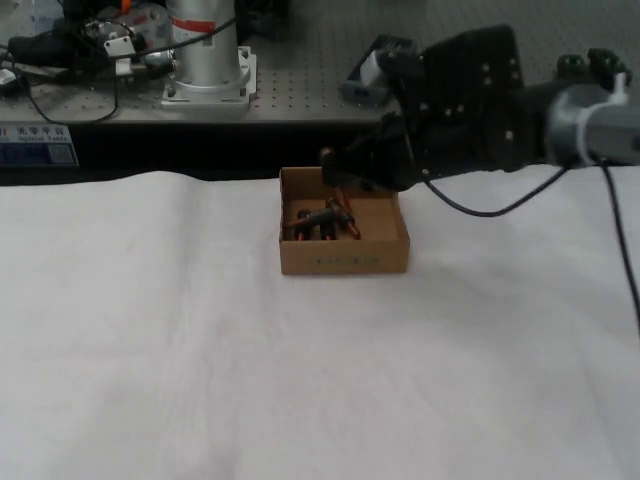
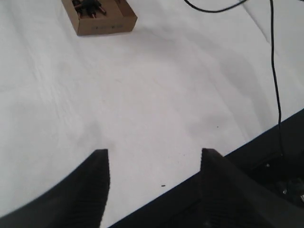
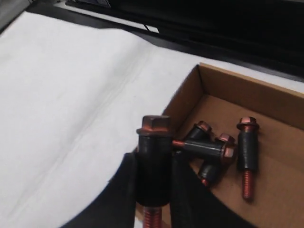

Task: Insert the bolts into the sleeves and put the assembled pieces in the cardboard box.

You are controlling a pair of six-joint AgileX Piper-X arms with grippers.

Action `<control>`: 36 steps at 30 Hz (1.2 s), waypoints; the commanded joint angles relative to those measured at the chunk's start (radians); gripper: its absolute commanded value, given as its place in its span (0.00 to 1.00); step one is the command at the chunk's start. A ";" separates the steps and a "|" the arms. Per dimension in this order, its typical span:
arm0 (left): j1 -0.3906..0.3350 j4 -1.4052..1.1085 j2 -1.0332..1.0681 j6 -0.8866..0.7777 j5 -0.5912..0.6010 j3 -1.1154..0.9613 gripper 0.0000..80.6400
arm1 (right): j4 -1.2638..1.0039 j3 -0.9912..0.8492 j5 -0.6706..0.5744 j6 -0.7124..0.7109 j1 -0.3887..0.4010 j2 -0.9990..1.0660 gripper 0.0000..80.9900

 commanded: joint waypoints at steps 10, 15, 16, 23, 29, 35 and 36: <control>0.002 0.039 -0.017 0.022 -0.006 -0.007 0.48 | 0.245 -0.252 0.187 -0.027 -0.046 0.223 0.02; 0.002 0.039 -0.017 0.032 -0.006 -0.007 0.48 | 0.245 -0.252 0.188 -0.029 -0.050 0.222 0.01; 0.002 0.039 -0.017 0.032 -0.006 -0.007 0.48 | 0.245 -0.252 0.176 -0.029 -0.050 0.222 0.02; 0.002 0.039 -0.017 0.032 -0.006 -0.007 0.48 | 0.260 -0.252 0.151 -0.027 -0.038 0.215 0.42; 0.002 0.039 -0.017 0.032 -0.006 -0.007 0.48 | 0.259 -0.252 0.133 -0.027 -0.032 0.193 0.43; 0.002 0.039 -0.017 0.032 -0.006 -0.007 0.48 | 0.349 -0.252 0.133 -0.029 -0.026 0.115 0.43; 0.002 0.039 -0.017 0.032 -0.006 -0.007 0.48 | 0.372 -0.252 0.133 -0.031 -0.026 0.093 0.43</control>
